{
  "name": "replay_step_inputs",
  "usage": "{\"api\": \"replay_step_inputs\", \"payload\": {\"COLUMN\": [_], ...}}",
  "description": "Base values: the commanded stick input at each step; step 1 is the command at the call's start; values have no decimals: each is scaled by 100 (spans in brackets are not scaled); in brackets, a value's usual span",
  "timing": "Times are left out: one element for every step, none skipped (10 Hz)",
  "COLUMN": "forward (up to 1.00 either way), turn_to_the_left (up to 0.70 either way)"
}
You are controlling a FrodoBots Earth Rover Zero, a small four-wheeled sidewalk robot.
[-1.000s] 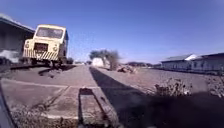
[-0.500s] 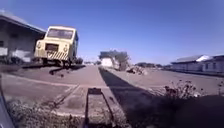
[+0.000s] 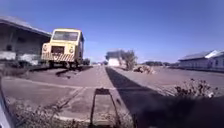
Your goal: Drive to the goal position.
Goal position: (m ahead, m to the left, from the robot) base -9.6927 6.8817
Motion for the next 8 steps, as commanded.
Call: {"api": "replay_step_inputs", "payload": {"forward": [70, 70, 70, 70, 70, 70, 70, 70], "turn_to_the_left": [14, 14, 14, 14, 14, 14, 14, 14]}}
